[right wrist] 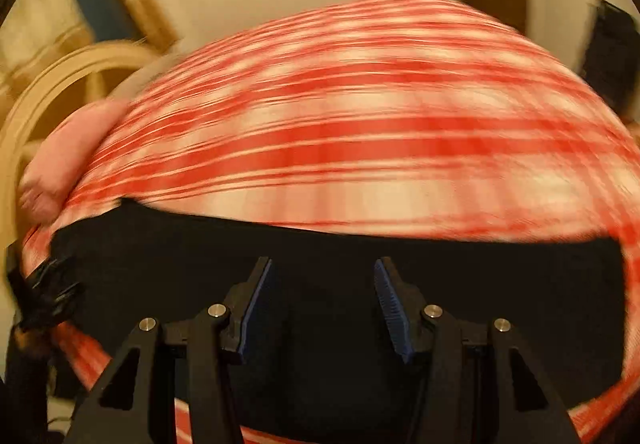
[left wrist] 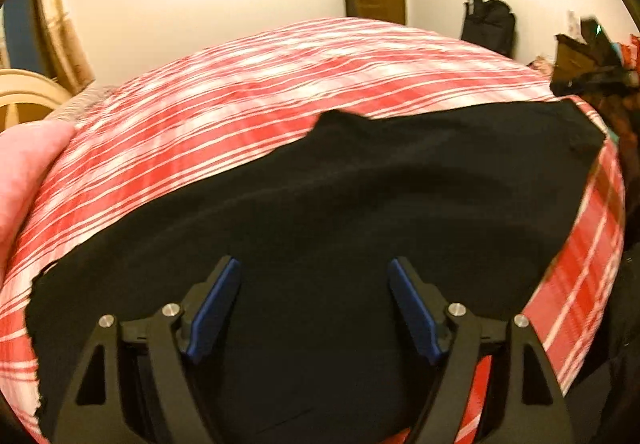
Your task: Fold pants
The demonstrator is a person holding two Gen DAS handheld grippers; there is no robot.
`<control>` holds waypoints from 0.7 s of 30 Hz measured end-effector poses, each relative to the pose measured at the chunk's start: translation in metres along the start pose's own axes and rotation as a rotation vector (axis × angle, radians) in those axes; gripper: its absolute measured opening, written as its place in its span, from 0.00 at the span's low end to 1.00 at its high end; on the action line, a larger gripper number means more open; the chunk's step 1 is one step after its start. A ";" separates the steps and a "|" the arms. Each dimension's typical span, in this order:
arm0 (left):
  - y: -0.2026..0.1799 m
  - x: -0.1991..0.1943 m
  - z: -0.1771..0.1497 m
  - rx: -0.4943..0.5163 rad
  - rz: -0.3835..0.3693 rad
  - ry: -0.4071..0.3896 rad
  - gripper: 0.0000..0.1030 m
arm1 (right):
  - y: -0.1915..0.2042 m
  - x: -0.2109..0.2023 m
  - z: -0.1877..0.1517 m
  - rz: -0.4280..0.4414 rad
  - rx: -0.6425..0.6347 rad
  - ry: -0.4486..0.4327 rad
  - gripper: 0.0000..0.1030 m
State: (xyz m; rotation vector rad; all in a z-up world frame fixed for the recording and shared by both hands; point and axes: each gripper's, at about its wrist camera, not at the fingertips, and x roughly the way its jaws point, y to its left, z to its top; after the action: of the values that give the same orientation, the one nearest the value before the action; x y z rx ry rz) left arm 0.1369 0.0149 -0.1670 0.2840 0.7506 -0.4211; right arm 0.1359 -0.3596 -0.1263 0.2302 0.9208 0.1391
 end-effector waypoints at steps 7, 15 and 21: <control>0.027 -0.015 -0.015 -0.059 0.071 -0.016 0.83 | 0.135 0.076 0.040 0.292 -0.187 0.103 0.52; 0.094 -0.037 -0.030 -0.155 0.175 -0.029 0.87 | 0.225 0.162 0.072 0.450 -0.151 0.238 0.52; 0.151 -0.024 -0.037 -0.245 0.258 0.029 0.92 | 0.245 0.211 0.077 0.457 -0.114 0.373 0.10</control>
State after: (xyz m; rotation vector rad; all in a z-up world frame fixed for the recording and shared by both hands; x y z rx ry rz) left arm 0.1693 0.1691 -0.1610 0.1535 0.7745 -0.0792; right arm 0.3189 -0.0872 -0.1818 0.3121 1.2147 0.6730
